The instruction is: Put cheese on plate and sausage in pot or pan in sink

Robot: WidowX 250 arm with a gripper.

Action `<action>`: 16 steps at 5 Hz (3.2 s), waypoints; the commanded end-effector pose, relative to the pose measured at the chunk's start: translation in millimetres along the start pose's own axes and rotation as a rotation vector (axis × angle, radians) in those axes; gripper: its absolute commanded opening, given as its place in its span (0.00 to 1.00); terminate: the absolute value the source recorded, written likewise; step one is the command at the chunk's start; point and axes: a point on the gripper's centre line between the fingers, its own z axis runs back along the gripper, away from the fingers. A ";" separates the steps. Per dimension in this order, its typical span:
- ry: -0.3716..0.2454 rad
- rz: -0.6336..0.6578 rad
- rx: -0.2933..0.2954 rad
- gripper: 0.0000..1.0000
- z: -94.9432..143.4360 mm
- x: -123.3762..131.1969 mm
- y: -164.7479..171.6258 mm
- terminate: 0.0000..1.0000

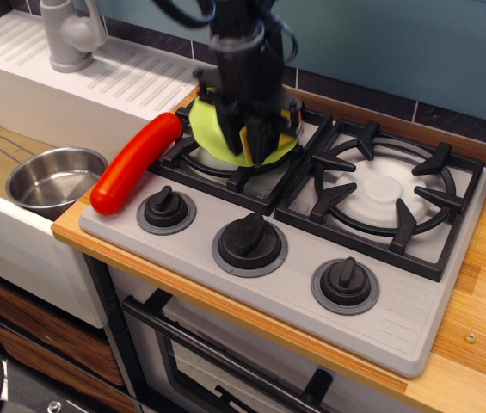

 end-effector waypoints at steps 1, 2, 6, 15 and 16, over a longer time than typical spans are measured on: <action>-0.086 0.020 0.022 1.00 23.5 -3.0 -14.8 0.00; -0.068 0.022 0.023 1.00 32.5 -7.8 -21.0 0.00; 0.062 -0.030 0.066 1.00 97.8 -9.0 -43.3 0.00; -0.141 -0.060 0.175 1.00 55.8 -43.9 90.7 0.00; -0.155 -0.026 0.188 1.00 43.1 -53.6 97.9 0.00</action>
